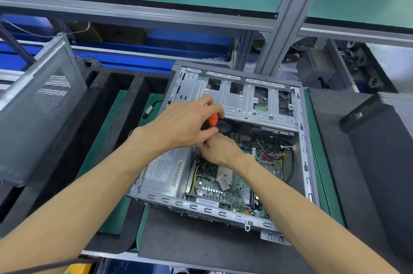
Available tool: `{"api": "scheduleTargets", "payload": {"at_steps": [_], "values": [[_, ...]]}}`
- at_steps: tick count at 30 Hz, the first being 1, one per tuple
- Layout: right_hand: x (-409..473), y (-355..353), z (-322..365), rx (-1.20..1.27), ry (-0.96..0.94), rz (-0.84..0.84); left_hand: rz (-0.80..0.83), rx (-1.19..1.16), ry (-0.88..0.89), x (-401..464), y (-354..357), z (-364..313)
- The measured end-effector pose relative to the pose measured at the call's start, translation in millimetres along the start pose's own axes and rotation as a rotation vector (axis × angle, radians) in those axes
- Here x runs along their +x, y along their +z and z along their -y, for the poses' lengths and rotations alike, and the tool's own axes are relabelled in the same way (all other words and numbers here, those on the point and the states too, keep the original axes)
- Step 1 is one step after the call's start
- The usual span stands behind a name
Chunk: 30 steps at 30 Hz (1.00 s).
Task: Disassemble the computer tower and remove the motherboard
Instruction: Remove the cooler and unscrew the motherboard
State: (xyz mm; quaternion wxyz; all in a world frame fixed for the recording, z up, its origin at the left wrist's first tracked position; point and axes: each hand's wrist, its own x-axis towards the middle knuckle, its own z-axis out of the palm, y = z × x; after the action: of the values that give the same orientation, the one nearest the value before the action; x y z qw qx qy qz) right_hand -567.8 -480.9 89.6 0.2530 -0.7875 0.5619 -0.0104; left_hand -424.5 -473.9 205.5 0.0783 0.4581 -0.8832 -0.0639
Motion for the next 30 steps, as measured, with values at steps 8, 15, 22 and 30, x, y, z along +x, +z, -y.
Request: {"api": "scheduleTargets", "payload": {"at_steps": [8, 15, 22, 30], "values": [[-6, -3, -7, 0.217, -0.161, -0.109, -0.006, -0.101, -0.118, 1, 0, -1], [-21, -47, -12, 0.441, -0.171, -0.305, -0.329, -0.611, -0.393, 1, -2, 9], [-37, -65, -16, 0.818, -0.089, -0.352, -0.064, -1.186, -0.627, 7, 10, 1], [-27, -39, -11, 0.406, -0.061, -0.109, -0.057, -0.754, -0.230, 18, 8, 0]]}}
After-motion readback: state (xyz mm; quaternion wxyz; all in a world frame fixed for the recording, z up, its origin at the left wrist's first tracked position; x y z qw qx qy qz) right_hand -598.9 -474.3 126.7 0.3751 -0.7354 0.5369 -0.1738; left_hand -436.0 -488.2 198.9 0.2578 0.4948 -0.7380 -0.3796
